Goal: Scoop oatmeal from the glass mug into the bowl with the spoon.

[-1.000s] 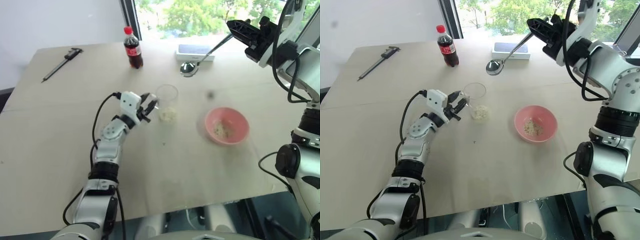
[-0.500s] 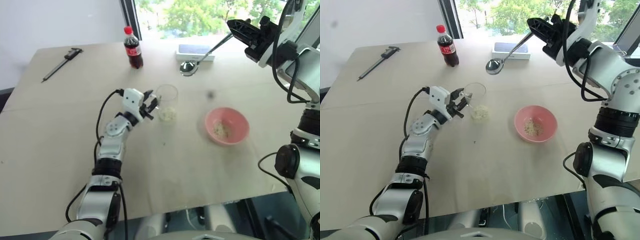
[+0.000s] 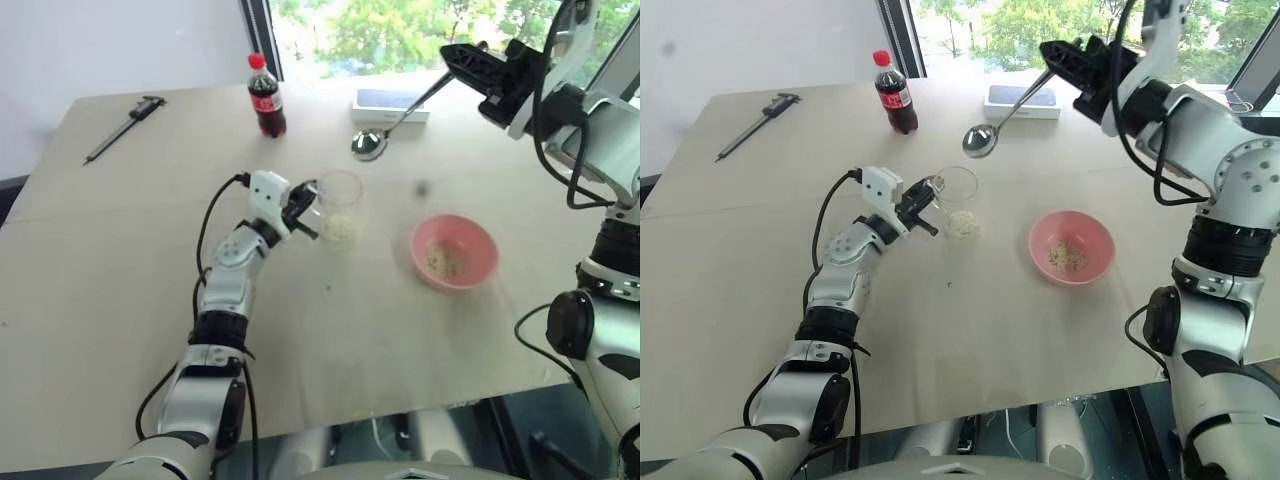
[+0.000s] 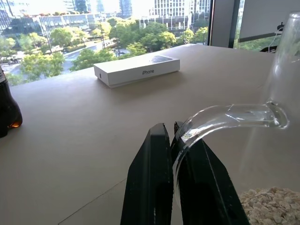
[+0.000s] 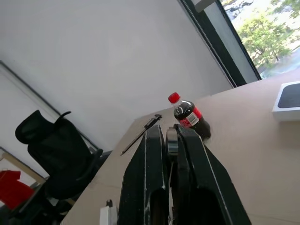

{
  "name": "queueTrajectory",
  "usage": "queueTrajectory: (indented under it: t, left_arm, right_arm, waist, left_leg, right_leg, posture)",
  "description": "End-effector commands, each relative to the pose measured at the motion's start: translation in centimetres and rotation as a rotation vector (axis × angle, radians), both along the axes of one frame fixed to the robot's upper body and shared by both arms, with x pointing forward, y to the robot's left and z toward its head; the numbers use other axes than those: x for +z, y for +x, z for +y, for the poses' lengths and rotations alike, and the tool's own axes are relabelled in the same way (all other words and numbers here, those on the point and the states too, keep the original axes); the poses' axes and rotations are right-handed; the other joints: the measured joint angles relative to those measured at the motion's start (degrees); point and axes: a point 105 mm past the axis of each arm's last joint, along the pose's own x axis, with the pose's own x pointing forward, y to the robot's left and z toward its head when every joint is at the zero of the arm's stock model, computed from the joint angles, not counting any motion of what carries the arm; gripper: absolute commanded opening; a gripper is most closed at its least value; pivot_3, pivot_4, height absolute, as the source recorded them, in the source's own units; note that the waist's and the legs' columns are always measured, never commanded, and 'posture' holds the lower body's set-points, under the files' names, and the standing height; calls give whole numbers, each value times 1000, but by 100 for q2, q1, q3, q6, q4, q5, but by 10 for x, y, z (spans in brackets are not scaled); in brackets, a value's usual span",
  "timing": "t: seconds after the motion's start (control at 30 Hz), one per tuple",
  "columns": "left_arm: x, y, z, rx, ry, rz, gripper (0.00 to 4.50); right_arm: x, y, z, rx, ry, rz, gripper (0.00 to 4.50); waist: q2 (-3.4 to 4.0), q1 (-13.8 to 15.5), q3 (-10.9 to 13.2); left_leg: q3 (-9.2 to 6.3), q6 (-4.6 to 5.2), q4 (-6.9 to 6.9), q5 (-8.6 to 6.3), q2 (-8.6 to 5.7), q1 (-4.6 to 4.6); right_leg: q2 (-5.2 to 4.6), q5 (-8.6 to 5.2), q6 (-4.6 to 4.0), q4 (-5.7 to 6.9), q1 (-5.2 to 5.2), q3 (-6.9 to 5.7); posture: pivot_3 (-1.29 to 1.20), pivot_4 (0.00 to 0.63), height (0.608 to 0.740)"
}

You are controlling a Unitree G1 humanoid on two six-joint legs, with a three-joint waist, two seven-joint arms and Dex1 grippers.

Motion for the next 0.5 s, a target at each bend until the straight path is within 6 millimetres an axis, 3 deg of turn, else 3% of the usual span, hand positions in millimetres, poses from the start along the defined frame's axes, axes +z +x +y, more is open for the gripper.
queueTrajectory:
  t: [0.03,0.13,0.5]
  left_arm:
    - [17,-4,-15,-53,20,-55,39]
    - [24,-3,-19,-63,44,-72,39]
    - [40,-8,-39,-110,144,-136,39]
  right_arm:
    - [2,-17,17,83,-71,-77,0]
    - [-5,-21,25,119,-131,-98,0]
    - [-61,-16,56,109,-512,-298,0]
  waist:
    - [0,2,0]
    - [0,8,0]
    - [-3,-8,-2]
  left_leg:
    - [0,0,0,0,0,0]
    - [-2,0,2,0,-2,-2]
    - [-4,-1,4,1,-3,-2]
  right_leg:
    - [0,0,0,0,0,0]
    - [-1,0,0,-1,0,-3]
    - [5,0,0,3,-3,-3]
  posture:
    - [0,150,740]
    - [0,150,740]
    - [0,150,740]
